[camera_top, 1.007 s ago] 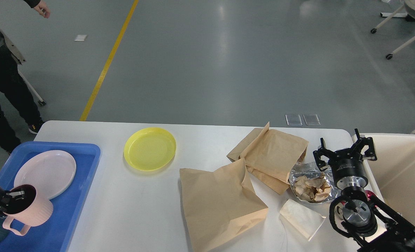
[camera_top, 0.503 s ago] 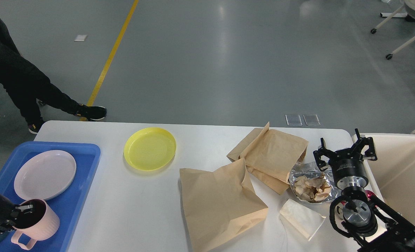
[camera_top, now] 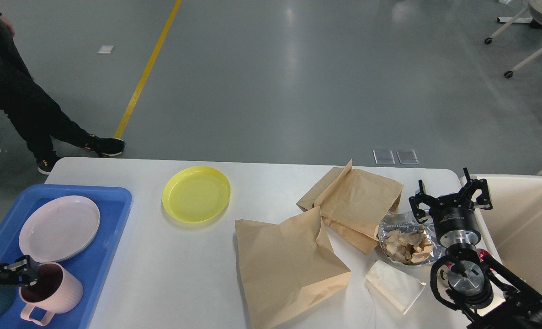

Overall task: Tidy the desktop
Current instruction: 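Lower the pink mug onto the tray and open the left gripper, then move the left gripper toward the yellow plate's edge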

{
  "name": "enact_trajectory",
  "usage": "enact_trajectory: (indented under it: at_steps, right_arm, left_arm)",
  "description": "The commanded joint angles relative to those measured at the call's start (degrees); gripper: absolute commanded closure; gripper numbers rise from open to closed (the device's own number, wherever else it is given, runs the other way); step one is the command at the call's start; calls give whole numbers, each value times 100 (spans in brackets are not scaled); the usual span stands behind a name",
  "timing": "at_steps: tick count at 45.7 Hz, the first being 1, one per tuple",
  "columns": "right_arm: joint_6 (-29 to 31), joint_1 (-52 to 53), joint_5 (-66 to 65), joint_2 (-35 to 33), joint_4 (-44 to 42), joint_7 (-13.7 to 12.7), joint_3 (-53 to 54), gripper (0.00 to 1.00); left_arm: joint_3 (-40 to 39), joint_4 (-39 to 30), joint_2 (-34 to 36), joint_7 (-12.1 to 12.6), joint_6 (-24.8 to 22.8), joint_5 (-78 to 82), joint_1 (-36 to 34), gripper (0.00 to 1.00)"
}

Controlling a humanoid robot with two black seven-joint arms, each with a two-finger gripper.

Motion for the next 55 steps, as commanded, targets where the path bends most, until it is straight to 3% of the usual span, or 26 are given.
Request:
enact_trajectory:
  at_steps: [1,9,17,24,33,43,55]
  right_arm:
    - [5,0,0,0,-5,0,0,0]
    - [-3,0,0,8,-5,0,0,0]
    - [-3,0,0,0,-5,0,0,0]
    - [-3,0,0,0,-5,0,0,0]
    - [5,0,0,0,-5,0,0,0]
    - [5,0,0,0,-5,0,0,0]
    - [-3,0,0,0,-5,0,0,0]
  left_arm:
    - [941,-196,-19,-14,-89,-26,-985,4]
    - [1715,-915,-248,-14,-273,-457,-2364,4]
    - [2550,-2093,-827,-23,-291,-913,-4359,4]
    - [2956,-2727,-1855,-58,-475,-1880,-5591,4]
    - [2886,-3210,-3305,-128,-1292,-2908,-6698,4]
    - [2649,-3316,-4272,-603,-2163,-3761,-7341,4]
    - [2604,-3115,-4493,-656,-2137,-4034,-7131,4]
